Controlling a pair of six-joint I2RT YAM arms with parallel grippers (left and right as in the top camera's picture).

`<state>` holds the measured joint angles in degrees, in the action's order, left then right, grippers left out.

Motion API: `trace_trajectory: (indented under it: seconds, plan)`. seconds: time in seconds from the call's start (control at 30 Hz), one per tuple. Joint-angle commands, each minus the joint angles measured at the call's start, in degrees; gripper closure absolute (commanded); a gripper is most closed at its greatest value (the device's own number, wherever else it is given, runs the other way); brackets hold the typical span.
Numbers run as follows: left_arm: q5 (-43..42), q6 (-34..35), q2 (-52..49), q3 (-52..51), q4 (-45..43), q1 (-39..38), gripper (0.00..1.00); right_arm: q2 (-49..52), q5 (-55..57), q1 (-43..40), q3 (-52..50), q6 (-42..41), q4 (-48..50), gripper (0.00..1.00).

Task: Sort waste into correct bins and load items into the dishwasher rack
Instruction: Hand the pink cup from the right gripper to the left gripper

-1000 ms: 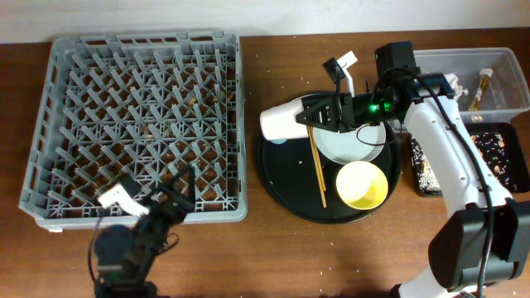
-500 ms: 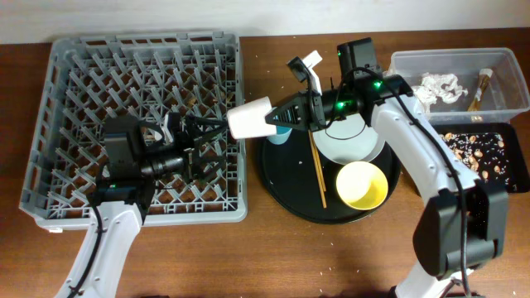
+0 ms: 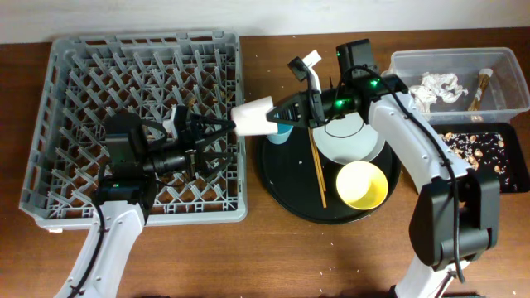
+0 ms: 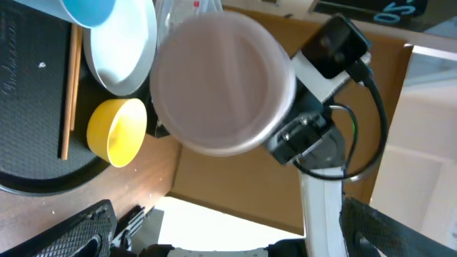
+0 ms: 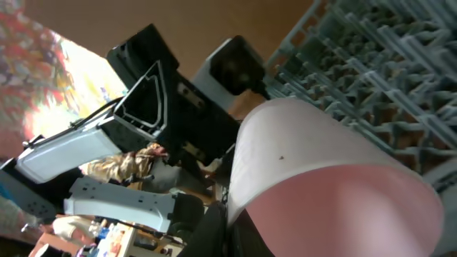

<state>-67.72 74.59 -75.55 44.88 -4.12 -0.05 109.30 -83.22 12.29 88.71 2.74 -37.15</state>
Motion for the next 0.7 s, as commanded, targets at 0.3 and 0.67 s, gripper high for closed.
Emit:
trace_trajectory:
  seconds: [0.3, 0.67]
  plan:
    - [-0.4, -3.9, 0.3, 1.0, -0.2, 0.0, 0.01, 0.5, -4.7, 4.2, 0.5, -8.1, 8.7, 0.96]
    - [-0.9, -3.9, 0.3, 1.0, -0.2, 0.0, 0.01, 0.6, -4.7, 10.8, -0.3, -7.5, 7.6, 0.96]
